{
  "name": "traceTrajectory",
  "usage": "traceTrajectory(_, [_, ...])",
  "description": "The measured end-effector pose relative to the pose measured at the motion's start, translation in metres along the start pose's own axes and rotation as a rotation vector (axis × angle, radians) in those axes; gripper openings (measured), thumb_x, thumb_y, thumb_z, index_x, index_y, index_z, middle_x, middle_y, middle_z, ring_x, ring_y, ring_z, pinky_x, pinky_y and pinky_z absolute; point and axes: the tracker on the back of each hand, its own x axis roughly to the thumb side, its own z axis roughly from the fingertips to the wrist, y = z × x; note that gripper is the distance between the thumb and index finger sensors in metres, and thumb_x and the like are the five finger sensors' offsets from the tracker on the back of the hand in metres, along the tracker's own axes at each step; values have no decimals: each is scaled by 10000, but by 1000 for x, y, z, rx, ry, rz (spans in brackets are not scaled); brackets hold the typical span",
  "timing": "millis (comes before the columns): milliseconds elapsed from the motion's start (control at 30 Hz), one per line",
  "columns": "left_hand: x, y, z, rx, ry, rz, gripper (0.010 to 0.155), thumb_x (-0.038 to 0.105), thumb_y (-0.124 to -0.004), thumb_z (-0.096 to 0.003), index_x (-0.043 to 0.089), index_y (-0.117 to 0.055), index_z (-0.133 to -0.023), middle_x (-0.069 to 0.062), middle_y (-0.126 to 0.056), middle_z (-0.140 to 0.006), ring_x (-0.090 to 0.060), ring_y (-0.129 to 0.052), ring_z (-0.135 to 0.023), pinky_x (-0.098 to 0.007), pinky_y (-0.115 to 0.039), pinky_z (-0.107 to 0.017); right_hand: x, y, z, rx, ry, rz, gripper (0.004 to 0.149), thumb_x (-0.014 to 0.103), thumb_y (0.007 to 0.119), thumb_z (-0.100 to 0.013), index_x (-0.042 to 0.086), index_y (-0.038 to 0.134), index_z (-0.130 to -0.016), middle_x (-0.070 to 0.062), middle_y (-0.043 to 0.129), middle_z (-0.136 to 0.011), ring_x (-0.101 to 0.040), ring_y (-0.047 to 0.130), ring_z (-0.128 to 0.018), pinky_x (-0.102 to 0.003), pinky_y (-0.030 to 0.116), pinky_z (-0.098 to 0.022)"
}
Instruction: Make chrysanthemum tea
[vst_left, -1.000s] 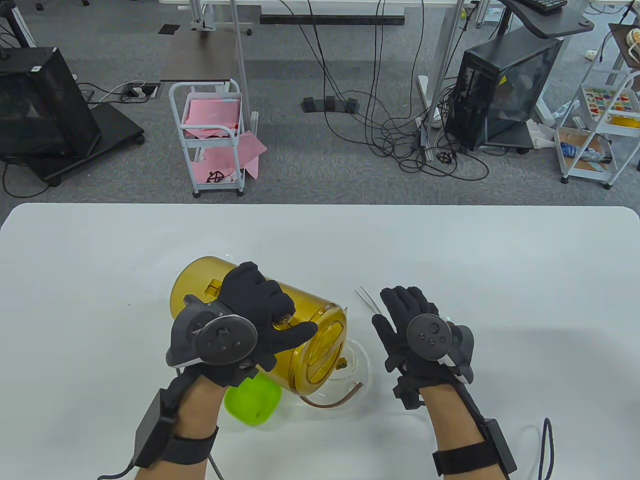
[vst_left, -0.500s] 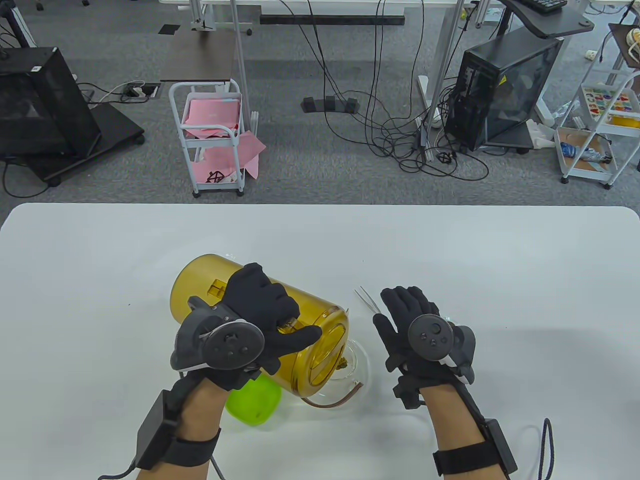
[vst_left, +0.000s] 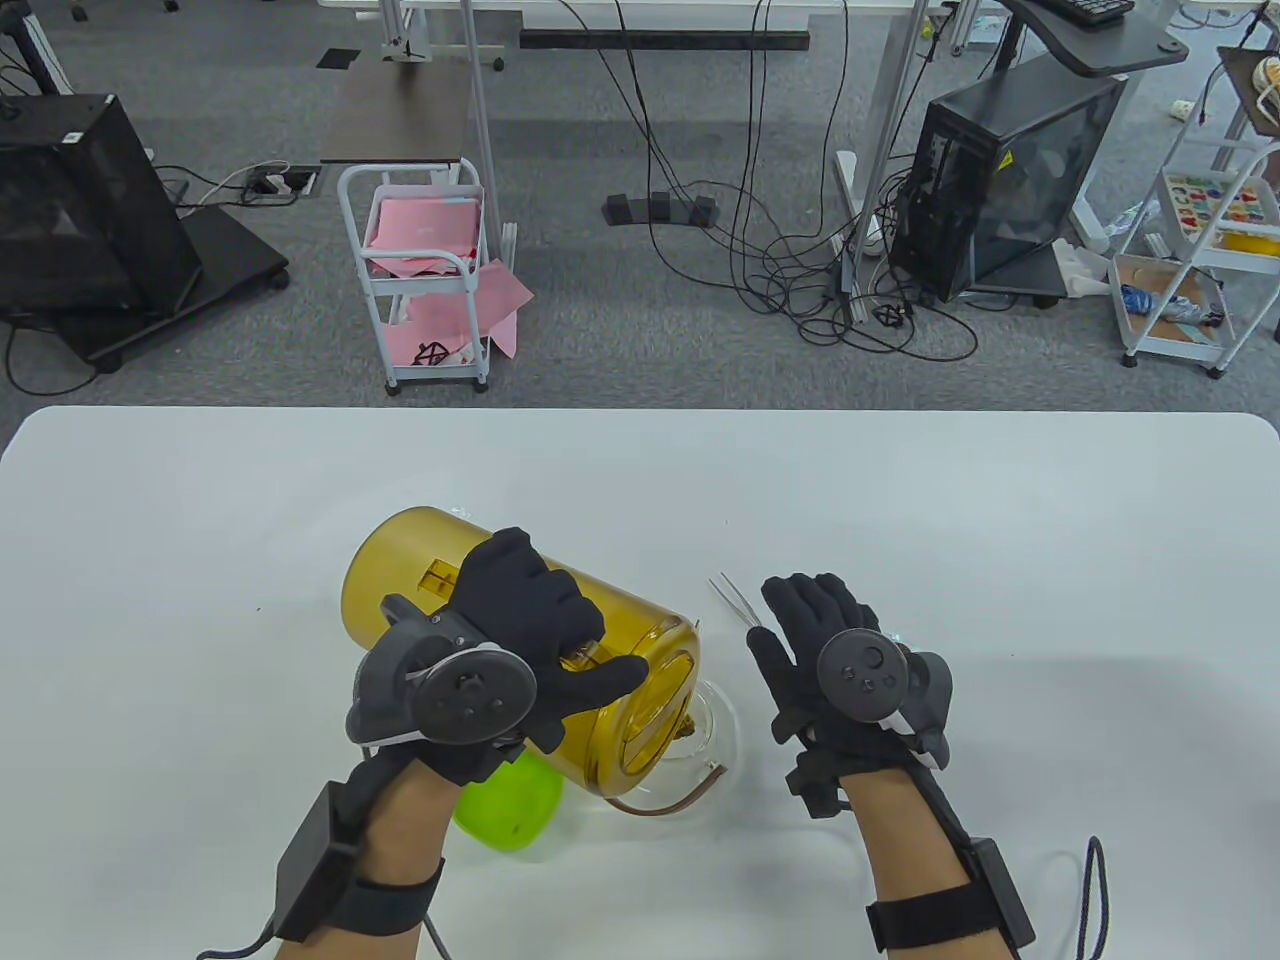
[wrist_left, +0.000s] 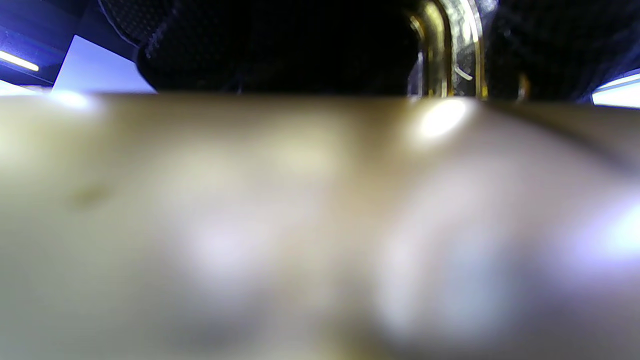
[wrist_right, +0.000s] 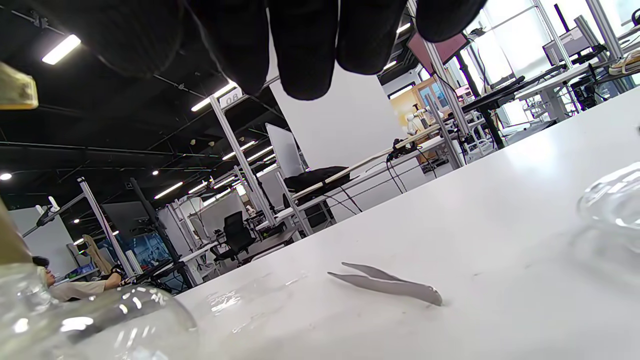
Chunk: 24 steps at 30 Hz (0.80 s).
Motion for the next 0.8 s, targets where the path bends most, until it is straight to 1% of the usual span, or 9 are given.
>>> traceTrajectory(800, [6, -1, -1, -1, -12, -23, 507, 736, -908, -434, 249, -1000, -539, -29, -1031, -468, -329, -932, -539, -686, -556, -749, 0, 1, -1, 7, 2, 3, 630, 573, 664, -553, 266, 642, -1102, -83, 615, -1148, -440, 554, -1101, -679, 462, -726])
